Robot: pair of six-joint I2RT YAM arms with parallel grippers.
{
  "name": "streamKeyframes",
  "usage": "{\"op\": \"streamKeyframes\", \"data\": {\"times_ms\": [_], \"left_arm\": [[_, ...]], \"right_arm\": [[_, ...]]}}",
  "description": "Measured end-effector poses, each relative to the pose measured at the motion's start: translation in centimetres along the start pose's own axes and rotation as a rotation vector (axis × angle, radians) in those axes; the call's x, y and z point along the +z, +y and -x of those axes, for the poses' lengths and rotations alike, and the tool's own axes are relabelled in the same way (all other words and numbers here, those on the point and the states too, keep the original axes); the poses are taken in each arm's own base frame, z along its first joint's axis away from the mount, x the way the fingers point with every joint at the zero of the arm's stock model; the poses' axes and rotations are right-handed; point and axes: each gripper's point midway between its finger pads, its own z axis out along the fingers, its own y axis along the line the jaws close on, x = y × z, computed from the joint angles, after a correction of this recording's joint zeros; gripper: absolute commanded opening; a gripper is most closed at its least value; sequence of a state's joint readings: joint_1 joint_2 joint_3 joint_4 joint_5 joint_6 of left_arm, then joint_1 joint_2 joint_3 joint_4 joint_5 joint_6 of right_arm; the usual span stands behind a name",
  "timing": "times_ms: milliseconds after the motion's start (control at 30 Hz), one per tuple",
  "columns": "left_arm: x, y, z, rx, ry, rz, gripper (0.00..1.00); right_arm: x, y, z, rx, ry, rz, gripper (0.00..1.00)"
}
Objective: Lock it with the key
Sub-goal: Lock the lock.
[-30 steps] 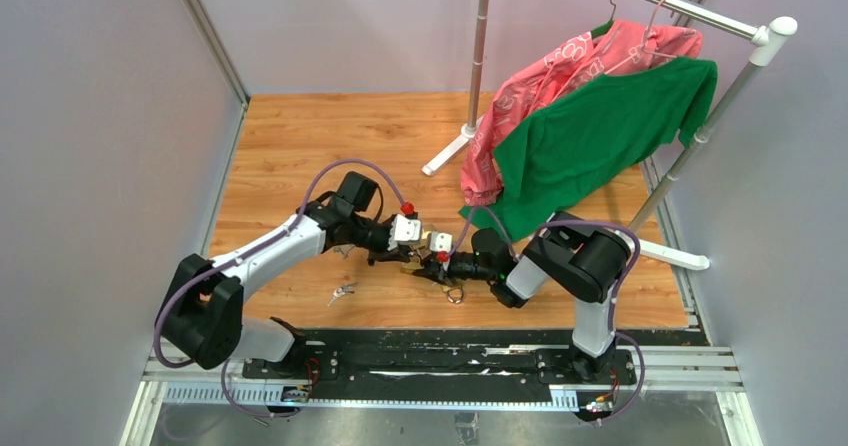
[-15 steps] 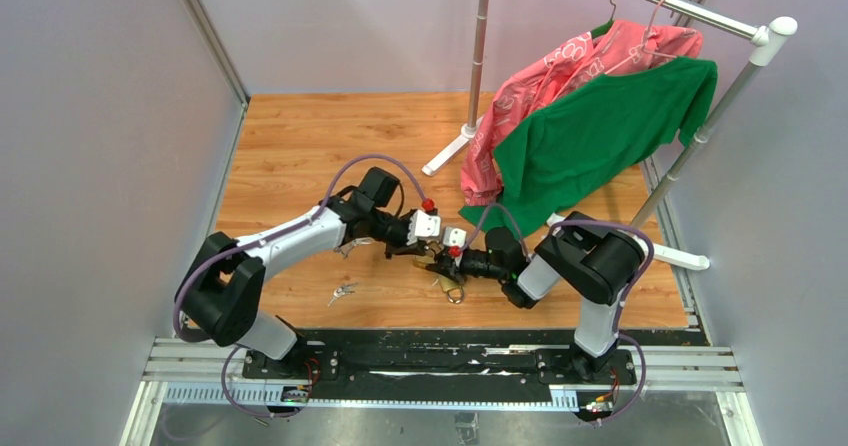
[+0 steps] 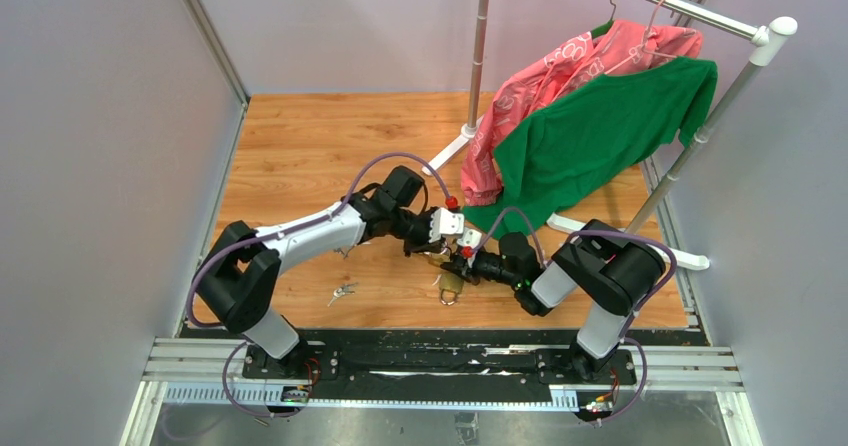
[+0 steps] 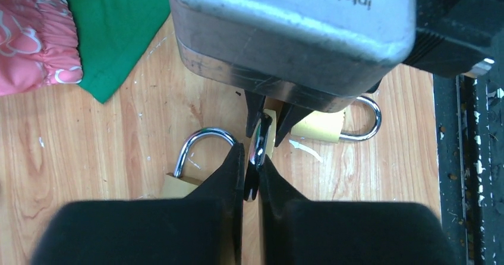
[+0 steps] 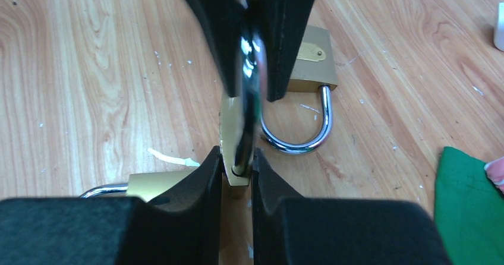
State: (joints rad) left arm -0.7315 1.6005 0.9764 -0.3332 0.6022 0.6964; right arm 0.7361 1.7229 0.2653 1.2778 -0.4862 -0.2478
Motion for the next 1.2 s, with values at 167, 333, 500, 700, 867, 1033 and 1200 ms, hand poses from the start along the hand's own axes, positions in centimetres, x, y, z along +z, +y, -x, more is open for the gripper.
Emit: {"op": "streamKeyframes", "data": {"times_ms": [167,333,500,700,867,1033,1200], "left_arm": [[0.9,-1.4,-1.9,-0.076,0.080,-0.070,0.71],[-0.9,-1.5,-1.9,-0.133,0.136,-0.087,0.77],[-4.4,-1.6,-2.9,-0.170,0.207,-0.068,0.99],[-12.7,1.8,-1.5,-0.214,0.142,0.139,1.00],[-19.8,4.1,0.5,-0.267,0.056,0.395,1.00],[-22.7,2.3,0.4,-0.362,0.026,0.528,1.00],[-23.9,0.7,-0.8,-0.490,-0.022,0.663,1.00]], "right_arm": [[0.2,0.2,0.0,0.002,-0.004,0.016,0.00],[0.3,0.1,0.1,-0.002,-0.011,0.017,0.00],[0.7,-0.2,0.3,0.002,0.000,0.015,0.00],[0.9,-0.8,1.6,0.034,0.044,0.020,0.00],[1.7,-1.4,4.1,0.167,0.087,0.030,0.00],[2.6,-1.8,6.3,0.390,0.211,0.038,0.00],[2.1,-1.0,6.2,0.576,0.320,0.027,0.00]]}}
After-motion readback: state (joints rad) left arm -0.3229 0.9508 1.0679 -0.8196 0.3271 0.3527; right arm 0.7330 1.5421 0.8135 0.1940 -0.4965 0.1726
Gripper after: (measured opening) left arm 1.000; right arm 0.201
